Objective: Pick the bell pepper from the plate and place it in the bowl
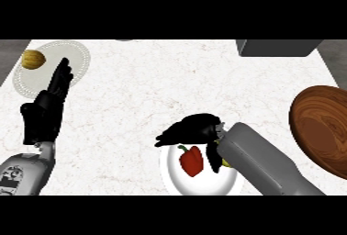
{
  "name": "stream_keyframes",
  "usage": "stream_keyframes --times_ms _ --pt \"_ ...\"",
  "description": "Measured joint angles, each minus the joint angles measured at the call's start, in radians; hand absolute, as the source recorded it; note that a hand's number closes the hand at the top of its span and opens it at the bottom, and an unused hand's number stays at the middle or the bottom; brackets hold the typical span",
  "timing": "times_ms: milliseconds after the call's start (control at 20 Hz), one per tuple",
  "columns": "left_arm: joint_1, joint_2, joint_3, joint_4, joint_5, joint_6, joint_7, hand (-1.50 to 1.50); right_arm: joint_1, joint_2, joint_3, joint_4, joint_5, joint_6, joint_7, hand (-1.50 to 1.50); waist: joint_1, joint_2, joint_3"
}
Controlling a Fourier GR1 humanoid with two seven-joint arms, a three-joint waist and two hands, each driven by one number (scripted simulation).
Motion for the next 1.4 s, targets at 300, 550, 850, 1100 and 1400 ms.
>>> stream_keyframes --times_ms 300,550,850,1100,1400 --pt "0.018 -0.016 0.036 0.005 -0.009 -0.041 -0.025 0.0 0.007 0.078 -0.012 0.119 0.093 -0.05 -0.053 -1.5 0.002 0.0 0.0" --pt "0.025 -0.042 0.037 -0.004 -0.039 -0.04 -0.018 0.0 0.015 0.093 0.0 0.162 0.177 -0.139 -0.138 1.5 0.003 -0.002 0.001" --pt "0.03 -0.064 0.059 -0.012 -0.06 -0.059 -0.021 0.0 0.019 0.129 -0.038 0.209 0.248 -0.215 -0.223 1.5 0.003 -0.007 0.002" --pt "0.017 -0.069 0.081 -0.029 -0.07 -0.078 0.014 0.0 0.04 0.146 -0.074 0.199 0.275 -0.228 -0.257 1.5 0.001 -0.008 0.001" --pt "0.059 -0.07 0.104 -0.023 -0.078 -0.069 -0.003 0.0 0.169 0.178 -0.163 0.097 0.256 -0.254 -0.003 1.5 -0.049 -0.029 -0.003"
